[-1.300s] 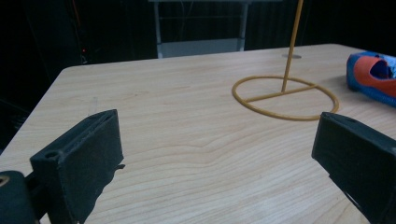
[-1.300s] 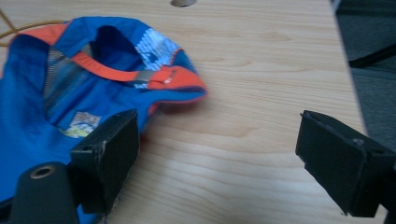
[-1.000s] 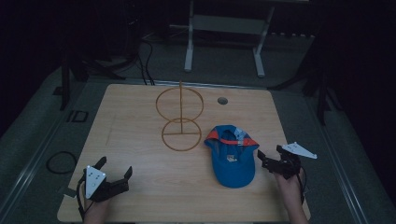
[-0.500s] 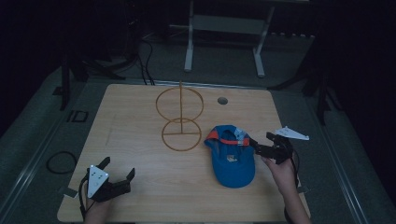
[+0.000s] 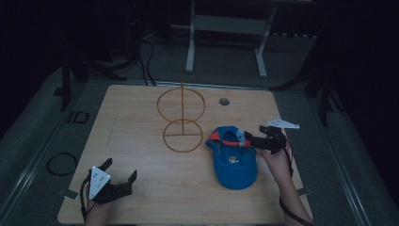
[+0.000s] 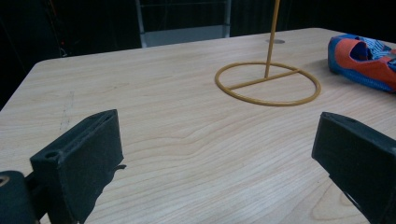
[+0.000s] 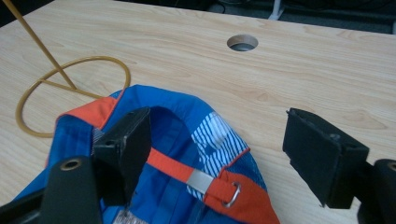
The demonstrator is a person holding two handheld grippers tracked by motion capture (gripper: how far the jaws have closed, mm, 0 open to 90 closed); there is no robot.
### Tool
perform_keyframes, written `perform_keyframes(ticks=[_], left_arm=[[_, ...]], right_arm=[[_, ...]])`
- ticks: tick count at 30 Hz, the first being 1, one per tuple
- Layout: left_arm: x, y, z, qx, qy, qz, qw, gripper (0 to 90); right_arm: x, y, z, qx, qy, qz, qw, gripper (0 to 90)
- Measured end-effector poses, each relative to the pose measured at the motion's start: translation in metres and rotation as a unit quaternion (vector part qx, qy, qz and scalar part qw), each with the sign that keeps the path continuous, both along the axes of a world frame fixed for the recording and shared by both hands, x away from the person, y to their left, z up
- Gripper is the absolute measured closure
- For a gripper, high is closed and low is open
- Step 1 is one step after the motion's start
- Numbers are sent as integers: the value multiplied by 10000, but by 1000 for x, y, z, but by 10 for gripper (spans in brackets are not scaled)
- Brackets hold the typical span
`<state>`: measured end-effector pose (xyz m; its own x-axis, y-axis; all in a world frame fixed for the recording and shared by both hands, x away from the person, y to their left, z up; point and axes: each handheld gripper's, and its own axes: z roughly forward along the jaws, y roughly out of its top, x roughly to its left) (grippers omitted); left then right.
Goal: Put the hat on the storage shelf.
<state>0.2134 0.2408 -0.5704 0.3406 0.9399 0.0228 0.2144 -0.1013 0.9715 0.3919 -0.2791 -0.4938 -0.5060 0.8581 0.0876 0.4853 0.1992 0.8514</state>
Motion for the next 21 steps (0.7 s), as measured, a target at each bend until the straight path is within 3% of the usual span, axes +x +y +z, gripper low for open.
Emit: perform_keyframes(ticks=[3,9,21], left_arm=[[1,0,-1,12,20,-15,10000,22],[2,1,-1,10,12,-56,10000,22],[1,-1,-1,1,-14,-125,9999,22]], right_arm=[[6,3,-3,-12,58,13,10000,236],[28,11,-13,-204,405,15,9990,255],[54,26,-45,-770,1005,78,9919,353]])
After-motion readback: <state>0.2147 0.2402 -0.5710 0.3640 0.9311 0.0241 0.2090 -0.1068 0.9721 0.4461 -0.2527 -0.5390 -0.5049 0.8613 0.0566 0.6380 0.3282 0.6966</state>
